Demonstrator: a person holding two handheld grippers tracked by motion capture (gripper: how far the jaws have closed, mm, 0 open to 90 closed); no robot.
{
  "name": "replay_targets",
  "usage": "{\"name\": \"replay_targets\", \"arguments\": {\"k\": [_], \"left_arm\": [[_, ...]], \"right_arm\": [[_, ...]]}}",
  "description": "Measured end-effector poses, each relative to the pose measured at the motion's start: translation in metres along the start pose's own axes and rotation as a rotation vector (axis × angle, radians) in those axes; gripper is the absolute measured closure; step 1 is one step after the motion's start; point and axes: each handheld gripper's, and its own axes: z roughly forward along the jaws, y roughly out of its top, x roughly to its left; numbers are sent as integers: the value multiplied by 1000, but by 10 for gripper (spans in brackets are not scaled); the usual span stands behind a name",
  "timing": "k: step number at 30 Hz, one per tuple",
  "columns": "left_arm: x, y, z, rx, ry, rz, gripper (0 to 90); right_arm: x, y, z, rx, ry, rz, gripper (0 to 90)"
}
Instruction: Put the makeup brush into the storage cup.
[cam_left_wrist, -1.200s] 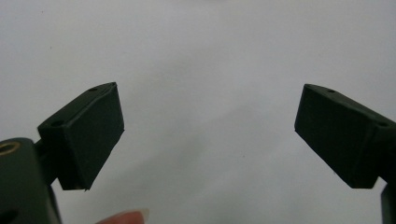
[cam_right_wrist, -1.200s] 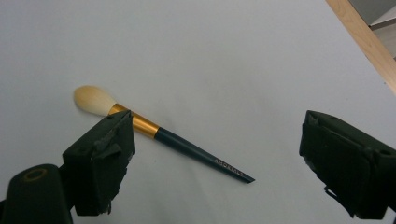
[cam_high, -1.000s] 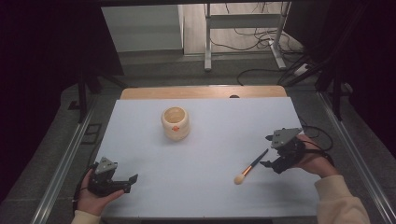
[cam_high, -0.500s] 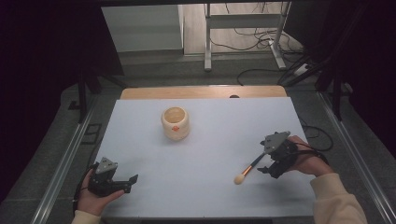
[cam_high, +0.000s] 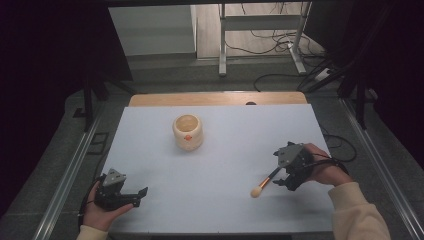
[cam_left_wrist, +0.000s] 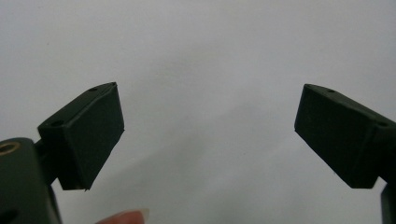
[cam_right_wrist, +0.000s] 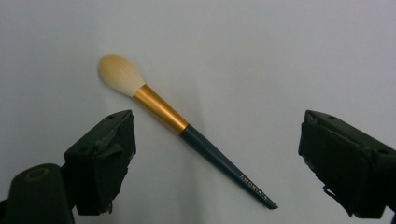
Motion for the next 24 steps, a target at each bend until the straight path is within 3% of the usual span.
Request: {"name": "replay_targets", "arguments": {"k": [9, 11, 13, 24], "left_arm": [[0, 0, 0, -1, 0, 1, 91], [-1, 0, 0, -1, -1, 2, 90], [-1, 0, 0, -3, -2, 4, 90], [-1, 0, 0, 5, -3, 7, 91]], "right_arm": [[1, 2, 3, 16, 5, -37, 150], [-1, 4, 5, 21, 24, -48, 153], [-2, 8, 6, 57, 23, -87, 152], [0, 18, 16, 81, 74, -185, 155]]}}
